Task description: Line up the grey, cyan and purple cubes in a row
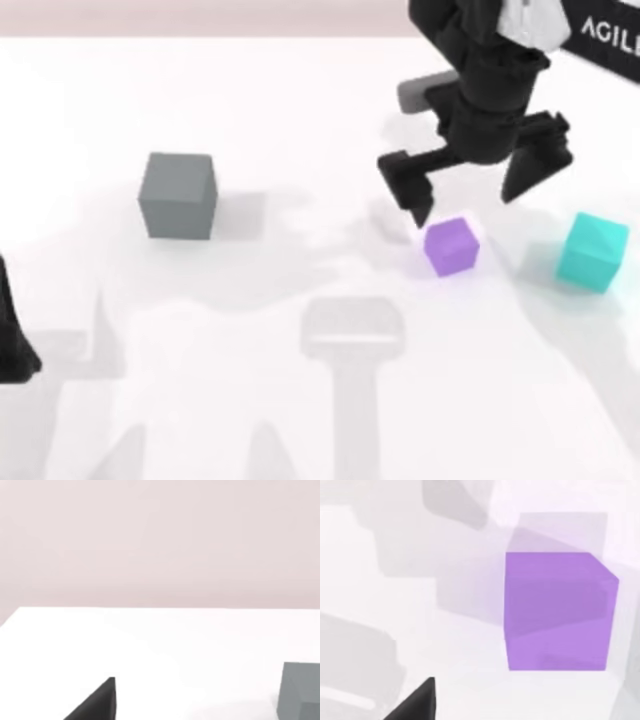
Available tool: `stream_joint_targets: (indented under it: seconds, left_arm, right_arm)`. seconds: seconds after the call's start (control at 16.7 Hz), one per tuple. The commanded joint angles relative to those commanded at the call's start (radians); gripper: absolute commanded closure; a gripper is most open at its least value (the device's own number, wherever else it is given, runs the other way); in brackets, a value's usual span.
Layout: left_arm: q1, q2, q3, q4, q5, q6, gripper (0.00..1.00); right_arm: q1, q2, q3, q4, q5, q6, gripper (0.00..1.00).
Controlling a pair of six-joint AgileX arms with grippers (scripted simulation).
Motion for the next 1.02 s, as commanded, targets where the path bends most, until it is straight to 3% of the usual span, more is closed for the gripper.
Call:
stream_joint_targets:
  seconds: [0.48, 1.02]
  left_arm:
    - [0.0, 0.0, 0.0, 0.0, 0.0, 0.0, 0.0]
    - [0.0, 0.0, 0.0, 0.0, 0.0, 0.0, 0.0]
  right_arm:
    - [0.002, 0.025, 0.007, 0.005, 0.0, 0.0, 0.0]
    - [0.007, 0.102, -0.2, 0.292, 0.001, 0.004, 0.0]
